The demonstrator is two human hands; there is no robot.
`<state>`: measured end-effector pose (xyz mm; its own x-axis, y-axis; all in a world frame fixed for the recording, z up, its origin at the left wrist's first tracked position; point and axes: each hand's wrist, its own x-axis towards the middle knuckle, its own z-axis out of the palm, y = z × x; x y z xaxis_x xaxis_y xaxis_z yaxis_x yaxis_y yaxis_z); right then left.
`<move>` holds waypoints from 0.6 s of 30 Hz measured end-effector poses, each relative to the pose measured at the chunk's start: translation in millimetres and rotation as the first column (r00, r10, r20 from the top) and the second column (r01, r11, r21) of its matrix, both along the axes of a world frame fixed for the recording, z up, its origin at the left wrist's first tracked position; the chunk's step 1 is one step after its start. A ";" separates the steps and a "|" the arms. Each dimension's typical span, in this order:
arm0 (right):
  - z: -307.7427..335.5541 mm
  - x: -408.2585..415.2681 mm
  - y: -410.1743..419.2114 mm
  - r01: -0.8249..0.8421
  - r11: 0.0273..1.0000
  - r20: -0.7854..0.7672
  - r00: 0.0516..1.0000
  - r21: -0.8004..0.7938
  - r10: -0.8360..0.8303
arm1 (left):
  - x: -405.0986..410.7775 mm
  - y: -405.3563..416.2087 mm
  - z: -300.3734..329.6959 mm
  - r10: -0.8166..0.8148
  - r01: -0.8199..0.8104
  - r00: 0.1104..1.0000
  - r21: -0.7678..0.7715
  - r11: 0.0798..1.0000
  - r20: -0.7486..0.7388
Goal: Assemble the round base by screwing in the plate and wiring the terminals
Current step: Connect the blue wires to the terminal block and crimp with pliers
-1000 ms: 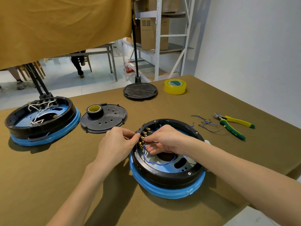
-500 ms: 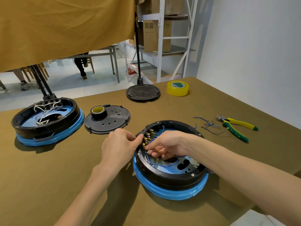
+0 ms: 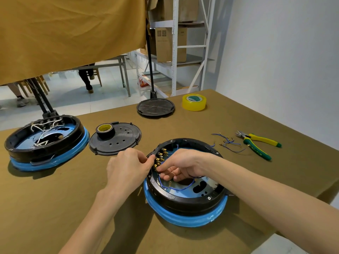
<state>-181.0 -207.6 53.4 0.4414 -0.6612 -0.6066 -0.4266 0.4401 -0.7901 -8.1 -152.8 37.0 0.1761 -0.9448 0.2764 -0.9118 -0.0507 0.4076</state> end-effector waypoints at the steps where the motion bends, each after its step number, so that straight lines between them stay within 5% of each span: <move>1: 0.0 -1.1 -0.4 0.010 1.000 0.011 1.000 -0.007 -0.010 | -0.9 0.2 -0.5 0.007 -0.007 1.000 -0.008 1.000 0.000; 8: -9.3 11.0 -3.8 0.190 0.980 0.029 0.982 -0.062 -0.189 | 2.9 -5.9 -2.6 -0.084 0.077 0.974 -0.041 0.996 -0.210; 14: 5.7 6.7 -1.6 0.023 0.968 -0.107 0.993 -0.248 -0.051 | -3.2 -15.0 -9.5 -0.042 0.041 0.982 -0.008 0.999 -0.187; 16: 8.8 -8.2 -5.3 -0.023 0.852 -0.178 0.981 -0.523 -0.083 | -9.4 -21.2 -18.0 -0.059 0.056 0.942 -0.020 0.998 -0.329; 18: 11.3 -31.8 -13.0 0.009 0.551 -0.160 0.953 -0.834 -0.258 | -13.7 -28.3 -21.3 -0.117 0.119 0.849 -0.029 0.992 -0.514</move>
